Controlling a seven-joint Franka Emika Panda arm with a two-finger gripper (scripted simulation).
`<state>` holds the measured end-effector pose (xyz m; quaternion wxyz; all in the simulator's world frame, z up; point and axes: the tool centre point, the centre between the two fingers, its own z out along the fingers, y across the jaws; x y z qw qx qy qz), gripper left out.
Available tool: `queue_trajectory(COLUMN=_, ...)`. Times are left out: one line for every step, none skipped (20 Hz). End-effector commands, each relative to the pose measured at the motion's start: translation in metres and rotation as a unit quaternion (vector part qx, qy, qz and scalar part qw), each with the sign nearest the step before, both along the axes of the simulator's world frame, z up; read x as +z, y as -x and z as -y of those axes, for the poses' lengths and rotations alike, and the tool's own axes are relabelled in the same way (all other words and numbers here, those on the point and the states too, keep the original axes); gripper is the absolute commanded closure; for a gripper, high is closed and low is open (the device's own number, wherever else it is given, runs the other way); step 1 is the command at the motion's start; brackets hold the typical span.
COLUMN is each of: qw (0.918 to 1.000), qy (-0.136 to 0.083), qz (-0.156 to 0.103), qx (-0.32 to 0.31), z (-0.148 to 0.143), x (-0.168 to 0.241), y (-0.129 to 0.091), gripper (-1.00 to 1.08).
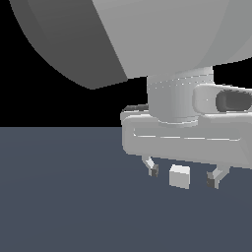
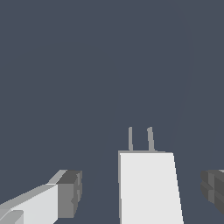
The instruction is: Plug the charger into the wall socket.
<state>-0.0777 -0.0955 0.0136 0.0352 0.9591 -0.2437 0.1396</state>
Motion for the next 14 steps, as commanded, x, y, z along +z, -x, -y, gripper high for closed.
queue_trajectory(qw=1.0, qy=0.0, qz=0.001, qx=0.0, z=-0.0001, x=-0.0022, y=-0.0005, gripper=-0.92)
queue_trajectory(qw=1.0, qy=0.0, qz=0.001, qx=0.0, z=-0.0001, x=-0.0022, y=-0.0005, gripper=1.08)
queue_trajectory(qw=1.0, qy=0.0, qz=0.001, qx=0.0, z=-0.0001, x=-0.0022, y=-0.0005, gripper=1.08)
queue_trajectory(qw=1.0, qy=0.0, qz=0.001, qx=0.0, z=-0.0001, x=-0.0022, y=-0.0005, gripper=1.08)
queue_trajectory(qw=1.0, qy=0.0, qz=0.001, qx=0.0, z=-0.0001, x=-0.0022, y=-0.0005, gripper=1.08)
queue_trajectory(qw=1.0, qy=0.0, qz=0.001, qx=0.0, z=-0.0001, x=-0.0022, y=-0.0005, gripper=1.08)
queue_trajectory(qw=1.0, qy=0.0, qz=0.001, qx=0.0, z=-0.0001, x=-0.0022, y=-0.0005, gripper=1.08)
queue_trajectory(qw=1.0, qy=0.0, qz=0.001, qx=0.0, z=-0.0001, x=-0.0022, y=-0.0005, gripper=1.08)
queue_trajectory(qw=1.0, qy=0.0, qz=0.001, qx=0.0, z=-0.0001, x=-0.0022, y=-0.0005, gripper=1.08)
queue_trajectory(qw=1.0, qy=0.0, qz=0.001, qx=0.0, z=-0.0001, x=-0.0022, y=-0.0005, gripper=1.08)
queue_trajectory(qw=1.0, qy=0.0, qz=0.001, qx=0.0, z=-0.0001, x=-0.0022, y=-0.0005, gripper=1.08)
queue_trajectory(qw=1.0, qy=0.0, qz=0.001, qx=0.0, z=0.0002, x=-0.0018, y=-0.0006, gripper=1.08)
queue_trajectory(qw=1.0, qy=0.0, qz=0.001, qx=0.0, z=0.0002, x=-0.0016, y=-0.0008, gripper=1.08)
queue_trajectory(qw=1.0, qy=0.0, qz=0.001, qx=0.002, z=0.0003, x=-0.0011, y=-0.0013, gripper=1.08)
